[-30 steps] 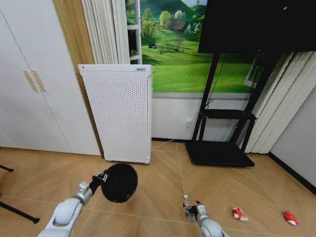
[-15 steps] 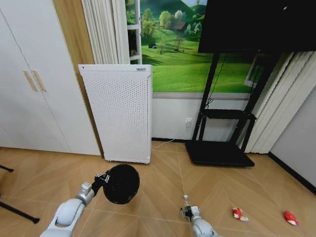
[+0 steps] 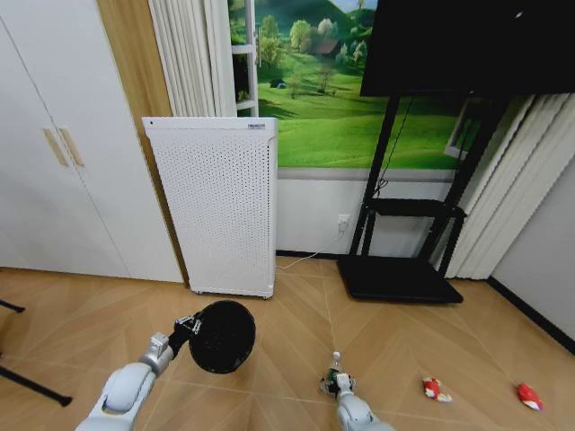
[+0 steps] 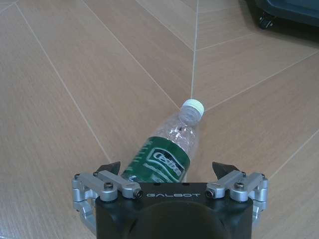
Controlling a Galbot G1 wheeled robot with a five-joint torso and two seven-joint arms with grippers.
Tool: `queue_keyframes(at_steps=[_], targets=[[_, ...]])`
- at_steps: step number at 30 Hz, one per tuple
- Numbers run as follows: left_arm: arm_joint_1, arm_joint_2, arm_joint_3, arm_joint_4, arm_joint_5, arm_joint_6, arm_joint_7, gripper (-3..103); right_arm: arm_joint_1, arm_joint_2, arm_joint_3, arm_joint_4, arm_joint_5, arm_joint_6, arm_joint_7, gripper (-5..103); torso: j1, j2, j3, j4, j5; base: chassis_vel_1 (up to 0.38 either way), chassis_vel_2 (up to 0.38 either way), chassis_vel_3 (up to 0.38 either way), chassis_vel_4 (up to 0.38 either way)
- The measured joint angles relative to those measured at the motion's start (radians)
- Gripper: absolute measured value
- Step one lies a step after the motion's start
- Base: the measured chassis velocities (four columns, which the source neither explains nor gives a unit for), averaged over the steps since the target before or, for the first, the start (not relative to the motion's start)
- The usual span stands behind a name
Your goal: Pick up the trash bin and place the garbage on the floor into it.
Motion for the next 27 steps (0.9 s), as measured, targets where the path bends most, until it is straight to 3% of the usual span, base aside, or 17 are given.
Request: queue_keyframes(at_steps=[12, 18, 21, 27], targets=[[-0.001, 0.000, 0.014, 0.012, 0.008, -0.009, -0.001, 7, 0.046, 0.072, -0.026, -0.086, -0.039, -0.018, 0.073, 103, 0.000, 0.000, 0.000, 0.0002, 0.0000, 0.000, 0.000, 0.000, 0.000], [-0.001, 0.004, 0.012, 0.016, 0.008, -0.012, -0.001, 7, 0.048, 0.075, -0.021, -0.090, -0.047, -0.020, 0.085, 85, 0.000, 0.000, 0.000, 0.0003, 0.0000, 0.000, 0.000, 0.000, 0.000], [-0.003, 0.003, 0.016, 0.017, 0.009, -0.012, -0.003, 7, 0.046, 0.069, -0.019, -0.080, -0.047, -0.020, 0.088, 68, 0.000, 0.000, 0.000, 0.0002, 0.0000, 0.000, 0.000, 0.000, 0.000], [-0.001, 0.002, 0.017, 0.015, 0.011, -0.012, -0.004, 7, 0.041, 0.066, -0.016, -0.071, -0.049, -0.018, 0.089, 52, 0.000, 0.000, 0.000, 0.0002, 0.0000, 0.000, 0.000, 0.000, 0.000]])
